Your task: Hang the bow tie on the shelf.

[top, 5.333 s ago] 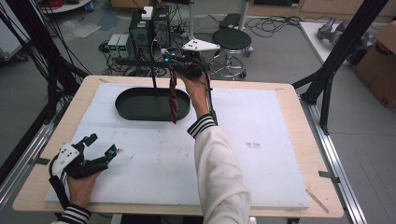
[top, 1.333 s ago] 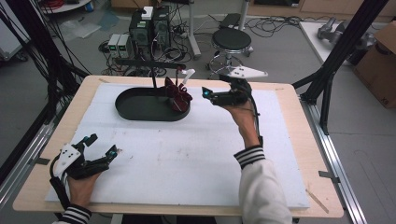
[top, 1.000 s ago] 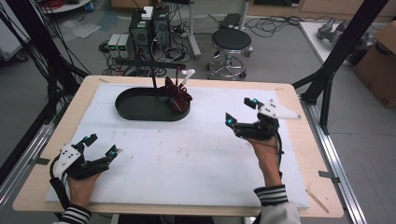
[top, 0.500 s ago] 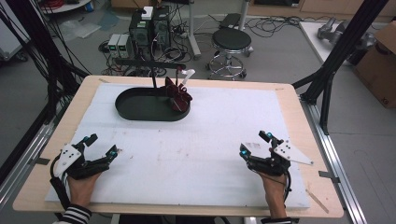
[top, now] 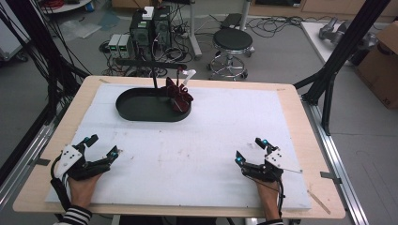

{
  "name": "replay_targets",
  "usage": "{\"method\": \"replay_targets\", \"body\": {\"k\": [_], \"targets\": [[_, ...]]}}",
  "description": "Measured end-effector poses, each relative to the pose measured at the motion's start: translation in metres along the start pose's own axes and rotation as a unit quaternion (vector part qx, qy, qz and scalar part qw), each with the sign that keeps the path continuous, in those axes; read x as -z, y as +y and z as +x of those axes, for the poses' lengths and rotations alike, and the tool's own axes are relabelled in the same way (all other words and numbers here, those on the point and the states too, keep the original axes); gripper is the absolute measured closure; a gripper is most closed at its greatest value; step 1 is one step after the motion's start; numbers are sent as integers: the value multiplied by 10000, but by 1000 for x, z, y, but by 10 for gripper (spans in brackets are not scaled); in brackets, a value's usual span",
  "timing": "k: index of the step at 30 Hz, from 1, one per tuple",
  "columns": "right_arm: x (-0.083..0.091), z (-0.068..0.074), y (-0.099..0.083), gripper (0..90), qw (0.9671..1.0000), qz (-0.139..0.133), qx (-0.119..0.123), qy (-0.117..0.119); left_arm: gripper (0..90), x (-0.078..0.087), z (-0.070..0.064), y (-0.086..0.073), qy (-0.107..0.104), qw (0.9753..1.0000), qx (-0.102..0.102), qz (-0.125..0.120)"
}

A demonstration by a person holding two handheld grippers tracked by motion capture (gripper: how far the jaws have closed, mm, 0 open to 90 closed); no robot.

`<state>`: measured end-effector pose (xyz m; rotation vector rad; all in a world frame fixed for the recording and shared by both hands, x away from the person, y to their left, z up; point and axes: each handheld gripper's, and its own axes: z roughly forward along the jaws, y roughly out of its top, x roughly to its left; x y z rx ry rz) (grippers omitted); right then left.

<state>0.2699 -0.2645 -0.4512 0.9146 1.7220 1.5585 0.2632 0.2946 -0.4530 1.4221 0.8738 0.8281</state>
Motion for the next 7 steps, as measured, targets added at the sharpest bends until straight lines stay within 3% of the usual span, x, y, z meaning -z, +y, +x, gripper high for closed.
{"method": "replay_targets", "body": {"k": [7], "targets": [[2, 0, -2, 101, 9999, -91, -47, -39, 125, 0, 0, 0, 15, 10000, -12, -9]]}}
